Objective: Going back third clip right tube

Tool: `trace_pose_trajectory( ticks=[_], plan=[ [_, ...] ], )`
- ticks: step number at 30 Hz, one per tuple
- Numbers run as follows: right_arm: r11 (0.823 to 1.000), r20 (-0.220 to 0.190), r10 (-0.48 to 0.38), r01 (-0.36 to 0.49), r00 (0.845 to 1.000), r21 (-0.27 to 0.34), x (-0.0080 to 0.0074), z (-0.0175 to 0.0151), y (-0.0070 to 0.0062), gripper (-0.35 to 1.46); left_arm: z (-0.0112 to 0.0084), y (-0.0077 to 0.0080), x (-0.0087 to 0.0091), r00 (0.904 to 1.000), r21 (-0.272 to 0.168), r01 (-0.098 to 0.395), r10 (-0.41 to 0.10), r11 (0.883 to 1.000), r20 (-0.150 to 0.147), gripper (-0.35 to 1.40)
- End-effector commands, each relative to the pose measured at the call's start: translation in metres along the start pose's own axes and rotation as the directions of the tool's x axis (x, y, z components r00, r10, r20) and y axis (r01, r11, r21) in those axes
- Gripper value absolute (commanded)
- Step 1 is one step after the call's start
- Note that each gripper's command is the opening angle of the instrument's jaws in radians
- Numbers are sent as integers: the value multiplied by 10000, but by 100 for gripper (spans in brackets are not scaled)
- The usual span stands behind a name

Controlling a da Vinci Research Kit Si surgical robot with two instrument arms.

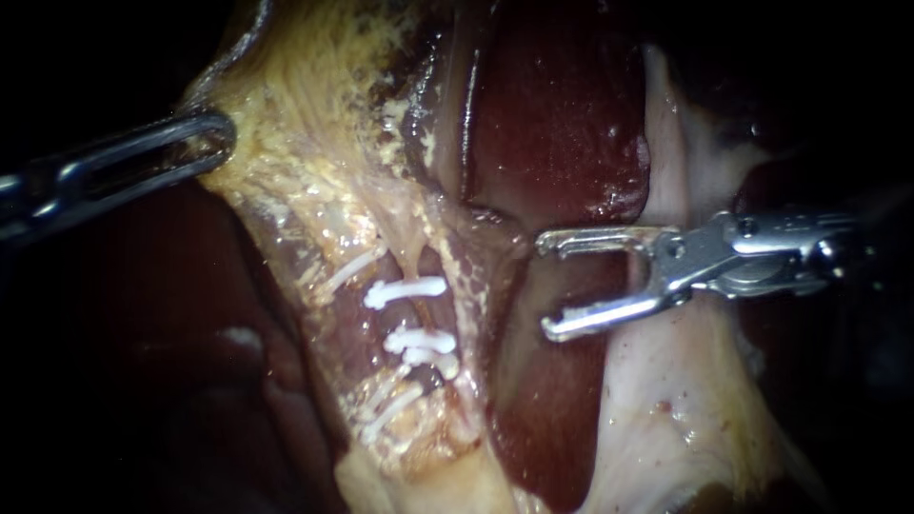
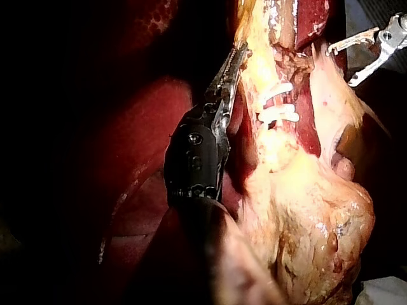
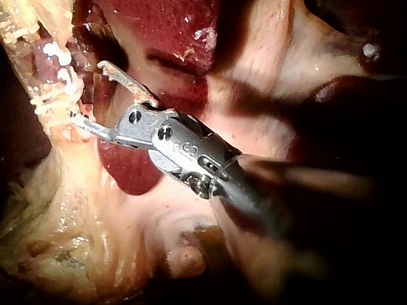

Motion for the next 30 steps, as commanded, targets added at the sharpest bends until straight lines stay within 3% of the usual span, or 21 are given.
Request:
trace_pose_trajectory(
  ticks=[1, 6, 12, 18, 22, 30],
  plan=[
    [10000, 9, 9, -9, 10000, 5, 0, 1, -1, 60, 2, 1, 2, 10000, -19, -2, 2, 10000, 7, -35],
    [10000, 11, -51, 51, 10000, 10, 1, 0, -2, 60, 19, 2, 13, 10000, -24, -38, 38, 10000, 60, -35],
    [9997, 17, -231, 231, 9997, 16, 1, 0, -3, 60, 66, 0, 35, 9995, 140, -128, 132, 9998, -286, -35],
    [9991, 18, -411, 411, 9992, 57, 2, 0, -5, 60, 114, -7, 52, 9990, 420, -277, 291, 9987, -342, -35],
    [9989, 20, -470, 470, 9989, 59, 2, 0, -6, 60, 124, -8, 58, 9988, 455, -306, 323, 9985, -357, -35],
    [9989, -9, -465, 465, 9989, 49, 3, 0, -6, 60, 121, -8, 57, 9988, 468, -305, 322, 9984, -367, -35]
  ],
)
